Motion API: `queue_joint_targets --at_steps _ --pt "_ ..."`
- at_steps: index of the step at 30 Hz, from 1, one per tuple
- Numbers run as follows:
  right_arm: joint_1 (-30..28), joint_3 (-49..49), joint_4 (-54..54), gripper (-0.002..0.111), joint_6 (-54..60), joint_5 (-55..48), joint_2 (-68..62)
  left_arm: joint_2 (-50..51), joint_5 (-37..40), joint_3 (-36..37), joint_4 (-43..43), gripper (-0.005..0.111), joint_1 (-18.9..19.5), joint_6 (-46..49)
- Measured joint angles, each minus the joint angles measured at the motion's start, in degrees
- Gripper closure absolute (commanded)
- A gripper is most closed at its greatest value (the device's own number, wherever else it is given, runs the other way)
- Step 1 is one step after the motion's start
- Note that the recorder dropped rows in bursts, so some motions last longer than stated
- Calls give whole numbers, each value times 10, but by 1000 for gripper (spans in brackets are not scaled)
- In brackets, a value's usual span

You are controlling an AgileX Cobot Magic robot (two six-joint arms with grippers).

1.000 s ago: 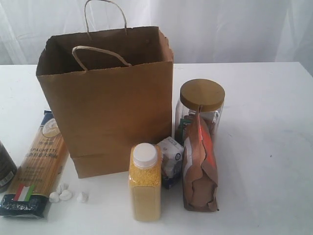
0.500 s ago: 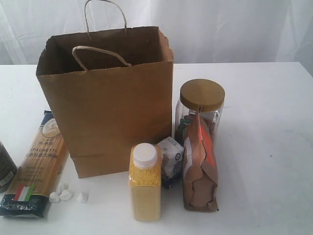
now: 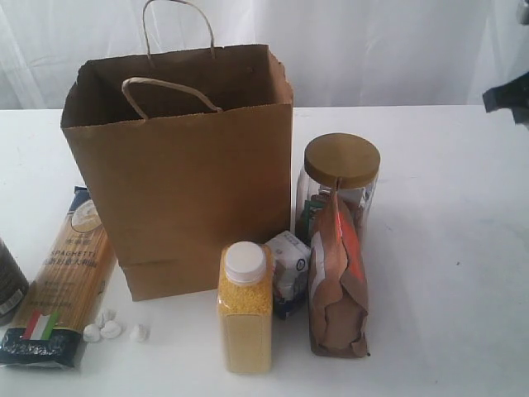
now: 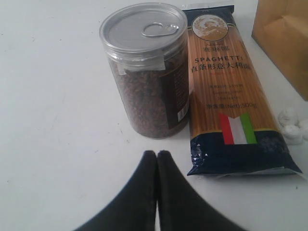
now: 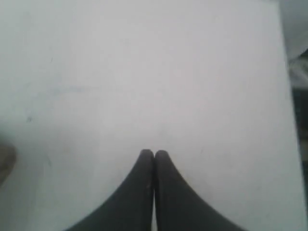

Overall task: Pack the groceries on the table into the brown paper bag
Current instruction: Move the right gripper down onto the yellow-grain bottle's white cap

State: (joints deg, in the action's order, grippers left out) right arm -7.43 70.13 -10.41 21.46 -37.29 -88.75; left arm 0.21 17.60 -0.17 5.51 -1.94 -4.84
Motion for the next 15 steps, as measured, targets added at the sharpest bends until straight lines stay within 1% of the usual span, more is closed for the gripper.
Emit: queue_joint_targets --at_steps 5,8,11,13,15 --pt "1 0 2 108 -14 -138 6 0 0 0 0 107 0 0" --pt "21 0 8 108 -1 -205 45 0 0 0 0 107 0 0" --pt "66 1 4 108 -11 -223 104 0 0 0 0 107 0 0" --pt "110 2 2 108 -25 -230 141 0 0 0 0 107 0 0" --pt "168 5 6 108 -55 -244 169 0 0 0 0 107 0 0"
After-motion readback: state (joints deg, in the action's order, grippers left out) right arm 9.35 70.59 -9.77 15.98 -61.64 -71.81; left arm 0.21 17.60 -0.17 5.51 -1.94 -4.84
